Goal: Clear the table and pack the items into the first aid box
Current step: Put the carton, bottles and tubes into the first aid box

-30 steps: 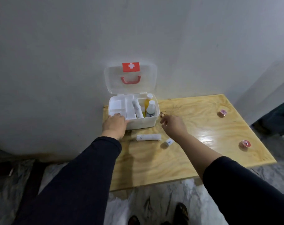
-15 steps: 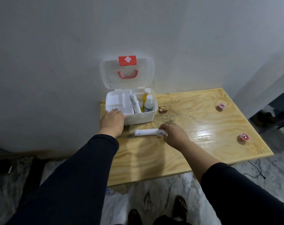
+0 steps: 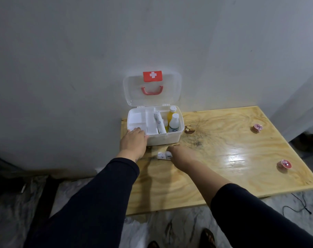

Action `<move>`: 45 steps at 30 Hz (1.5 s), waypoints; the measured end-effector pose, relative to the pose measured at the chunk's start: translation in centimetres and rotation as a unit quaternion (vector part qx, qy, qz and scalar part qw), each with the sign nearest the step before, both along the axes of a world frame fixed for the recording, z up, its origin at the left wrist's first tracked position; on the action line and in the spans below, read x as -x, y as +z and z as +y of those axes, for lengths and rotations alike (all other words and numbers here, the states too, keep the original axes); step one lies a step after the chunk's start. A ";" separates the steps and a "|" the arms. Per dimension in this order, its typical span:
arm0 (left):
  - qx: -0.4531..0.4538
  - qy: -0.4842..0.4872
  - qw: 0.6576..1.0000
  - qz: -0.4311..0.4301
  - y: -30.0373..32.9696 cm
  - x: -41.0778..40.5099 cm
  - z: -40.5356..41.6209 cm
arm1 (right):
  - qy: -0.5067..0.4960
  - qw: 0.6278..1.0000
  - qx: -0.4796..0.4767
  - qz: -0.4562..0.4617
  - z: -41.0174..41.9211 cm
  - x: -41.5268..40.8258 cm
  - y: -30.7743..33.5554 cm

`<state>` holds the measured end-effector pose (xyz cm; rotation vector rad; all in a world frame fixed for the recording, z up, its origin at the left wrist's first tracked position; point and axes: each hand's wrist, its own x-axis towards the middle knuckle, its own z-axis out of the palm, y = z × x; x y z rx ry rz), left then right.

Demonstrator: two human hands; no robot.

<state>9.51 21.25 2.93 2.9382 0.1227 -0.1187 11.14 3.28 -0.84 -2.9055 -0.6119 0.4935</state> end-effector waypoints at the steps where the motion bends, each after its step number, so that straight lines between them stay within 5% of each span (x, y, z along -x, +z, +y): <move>1: 0.005 0.000 1.000 0.000 0.2 0.1 0.0 | -0.002 1.000 -0.018 0.001 0.1 -0.1 0.4; 7: 0.089 0.039 0.995 -0.024 -0.1 -0.1 1.5 | -0.005 0.990 -0.128 -0.053 1.5 -0.7 5.6; 15: 0.116 0.084 0.989 0.030 0.4 -1.2 2.7 | -0.174 0.958 -0.222 -0.055 6.6 -3.5 9.3; 22: 0.118 0.084 0.988 0.047 0.2 -1.7 3.3 | -0.244 0.954 -0.165 -0.055 9.6 -6.4 7.6; 27: 0.139 0.090 0.985 0.042 0.1 -1.7 3.8 | -0.218 0.965 -0.133 -0.062 10.4 -6.7 7.1; 34: 0.193 0.110 0.975 0.016 0.4 -1.3 3.9 | -0.061 0.994 -0.091 -0.026 11.4 -6.7 7.6; 45: 0.093 0.059 0.992 0.068 3.7 -2.2 3.6 | -0.111 0.977 -0.179 -0.035 8.9 -6.8 9.8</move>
